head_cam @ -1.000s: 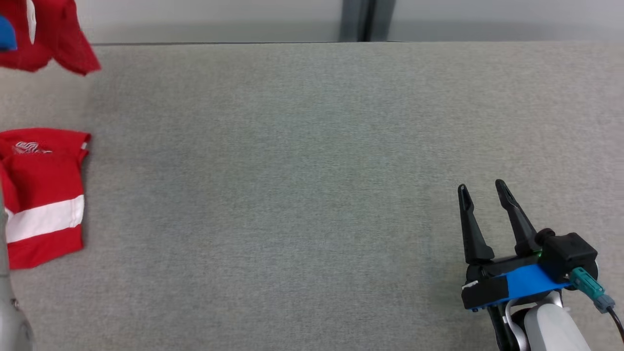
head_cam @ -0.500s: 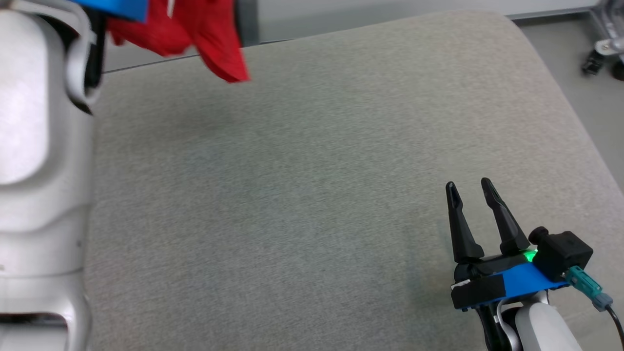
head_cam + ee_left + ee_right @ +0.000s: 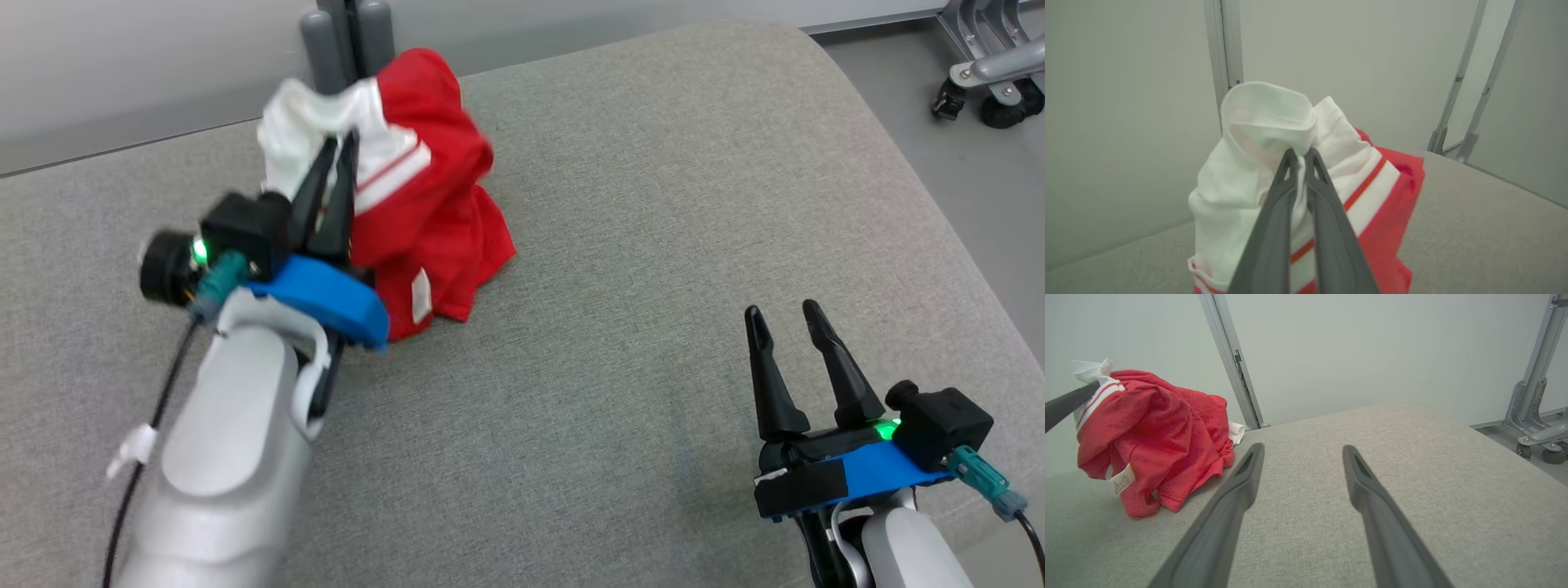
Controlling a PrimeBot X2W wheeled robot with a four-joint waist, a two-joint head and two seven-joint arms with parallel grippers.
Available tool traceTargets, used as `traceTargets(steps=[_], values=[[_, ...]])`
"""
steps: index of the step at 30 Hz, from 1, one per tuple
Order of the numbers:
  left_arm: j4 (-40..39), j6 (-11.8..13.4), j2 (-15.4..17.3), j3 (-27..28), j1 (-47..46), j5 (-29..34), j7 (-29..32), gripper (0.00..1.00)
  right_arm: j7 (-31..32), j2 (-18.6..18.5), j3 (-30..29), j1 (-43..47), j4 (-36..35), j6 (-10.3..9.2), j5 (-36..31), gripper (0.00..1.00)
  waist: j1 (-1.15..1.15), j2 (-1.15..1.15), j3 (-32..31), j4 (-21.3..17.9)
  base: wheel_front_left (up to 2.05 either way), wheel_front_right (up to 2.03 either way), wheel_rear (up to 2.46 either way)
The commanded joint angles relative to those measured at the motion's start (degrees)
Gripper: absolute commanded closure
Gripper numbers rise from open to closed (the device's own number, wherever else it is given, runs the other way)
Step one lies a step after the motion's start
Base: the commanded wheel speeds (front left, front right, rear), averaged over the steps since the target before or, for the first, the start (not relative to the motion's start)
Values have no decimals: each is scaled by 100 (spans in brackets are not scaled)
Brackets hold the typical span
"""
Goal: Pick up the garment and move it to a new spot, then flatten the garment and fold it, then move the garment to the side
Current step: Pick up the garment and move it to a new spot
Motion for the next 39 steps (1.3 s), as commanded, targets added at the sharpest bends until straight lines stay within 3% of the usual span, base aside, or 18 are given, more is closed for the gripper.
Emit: traceTargets(steps=[1,12,13,14,24,39], values=[[75,15,-72,-44,191,-47,-67,100,-21,-9,-23,-38,7,1,35,0,0,0,12,49,0,0,0],[353,8,-424,-477,1438,-226,-161,100,-21,-8,-72,-12,147,1,-75,0,0,0,-167,311,0,0,0],[289,8,-439,-518,1481,-214,-161,9,-21,-9,-71,6,158,1,-79,0,0,0,-198,348,0,0,0],[212,8,-446,-561,1521,-178,-162,0,-20,-6,-79,35,163,1,-85,0,0,0,-231,394,0,0,0],[-1187,249,-449,-46,2050,98,-164,0,-21,-11,-240,251,263,1,-196,0,0,0,-666,938,0,0,0],[-1881,437,-209,1367,3080,482,-164,0,-22,-9,-366,561,378,1,-335,0,0,0,-1171,1548,0,0,0]])
